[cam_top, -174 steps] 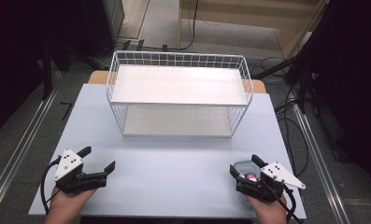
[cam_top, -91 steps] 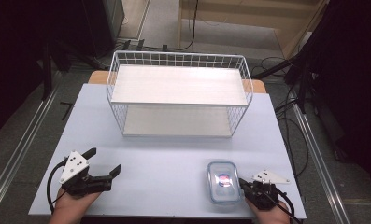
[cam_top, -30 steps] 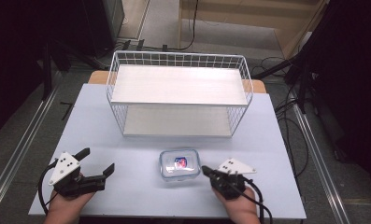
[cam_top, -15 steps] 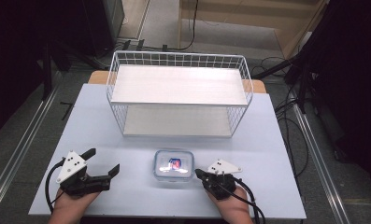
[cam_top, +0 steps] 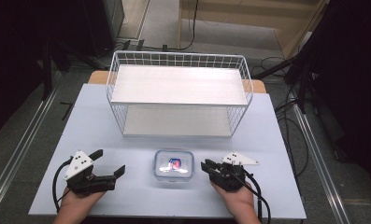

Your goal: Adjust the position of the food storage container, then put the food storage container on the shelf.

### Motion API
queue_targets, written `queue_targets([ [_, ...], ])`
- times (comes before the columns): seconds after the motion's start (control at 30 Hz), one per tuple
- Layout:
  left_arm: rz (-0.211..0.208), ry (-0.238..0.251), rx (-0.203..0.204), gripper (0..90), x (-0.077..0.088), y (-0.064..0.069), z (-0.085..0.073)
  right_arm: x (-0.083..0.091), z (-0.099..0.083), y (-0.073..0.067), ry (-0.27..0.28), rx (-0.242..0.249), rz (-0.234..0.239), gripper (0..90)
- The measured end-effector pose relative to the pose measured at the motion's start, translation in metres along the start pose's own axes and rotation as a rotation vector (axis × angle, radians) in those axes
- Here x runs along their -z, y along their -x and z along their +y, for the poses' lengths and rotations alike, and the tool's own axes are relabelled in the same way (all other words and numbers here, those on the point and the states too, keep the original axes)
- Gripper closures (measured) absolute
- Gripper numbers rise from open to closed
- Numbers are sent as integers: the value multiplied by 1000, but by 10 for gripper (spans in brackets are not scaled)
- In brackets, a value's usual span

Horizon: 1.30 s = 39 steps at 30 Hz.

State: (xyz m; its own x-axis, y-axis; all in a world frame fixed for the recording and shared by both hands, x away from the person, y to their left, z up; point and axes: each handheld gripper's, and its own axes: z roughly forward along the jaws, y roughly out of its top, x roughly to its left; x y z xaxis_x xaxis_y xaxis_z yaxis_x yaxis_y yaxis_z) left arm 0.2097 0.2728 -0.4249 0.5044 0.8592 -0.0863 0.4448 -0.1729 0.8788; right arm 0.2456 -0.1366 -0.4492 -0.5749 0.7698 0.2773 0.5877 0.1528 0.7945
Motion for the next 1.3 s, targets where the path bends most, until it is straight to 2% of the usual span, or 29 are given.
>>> queue_targets([
  [0.17, -5, -8, -3, 42, -3, 5, 0, 2, 2, -1, 17, -16, 9, 638],
  [0.23, -4, -11, 3, 42, -7, 6, 1, 3, 4, 0, 22, -29, 15, 574],
  [0.33, -25, -25, 12, 42, -17, 11, 4, 4, 6, -1, 48, -58, 28, 451],
  [0.37, -48, -34, 27, 50, -24, 15, 6, 3, 7, -2, 48, -77, 39, 364],
  [0.4, -48, -34, 27, 56, -24, 15, 6, 3, 7, -2, 48, -77, 39, 364],
  [0.47, -83, -48, 49, 58, -35, 19, 6, 0, 8, -1, 44, -98, 51, 313],
  [0.53, -117, -76, 79, 58, -46, 24, 5, -2, 9, -1, 44, -115, 65, 298],
  [0.67, -200, -121, 168, 64, -64, 28, 3, -8, 8, -2, 21, -133, 88, 290],
  [0.83, -261, -160, 229, 96, -75, 29, 3, -19, 5, -5, -15, -126, 104, 288],
  [0.87, -284, -170, 234, 109, -77, 35, 4, -20, 4, -6, -22, -127, 107, 288],
  [0.93, -296, -172, 233, 125, -78, 37, 4, -25, 1, -7, -37, -133, 119, 288],
  [1.0, -345, -182, 262, 135, -81, 41, 3, -29, -1, -9, -49, -133, 128, 288],
  [1.07, -371, -188, 287, 144, -83, 42, 4, -32, -2, -9, -64, -136, 140, 280],
  [1.1, -376, -190, 296, 144, -85, 42, 3, -32, -2, -9, -64, -136, 140, 280],
  [1.17, -398, -210, 337, 161, -91, 41, 1, -35, -4, -9, -71, -162, 169, 280],
  [1.3, -412, -229, 341, 204, -94, 42, 0, -36, -6, -8, -78, -179, 186, 277],
])
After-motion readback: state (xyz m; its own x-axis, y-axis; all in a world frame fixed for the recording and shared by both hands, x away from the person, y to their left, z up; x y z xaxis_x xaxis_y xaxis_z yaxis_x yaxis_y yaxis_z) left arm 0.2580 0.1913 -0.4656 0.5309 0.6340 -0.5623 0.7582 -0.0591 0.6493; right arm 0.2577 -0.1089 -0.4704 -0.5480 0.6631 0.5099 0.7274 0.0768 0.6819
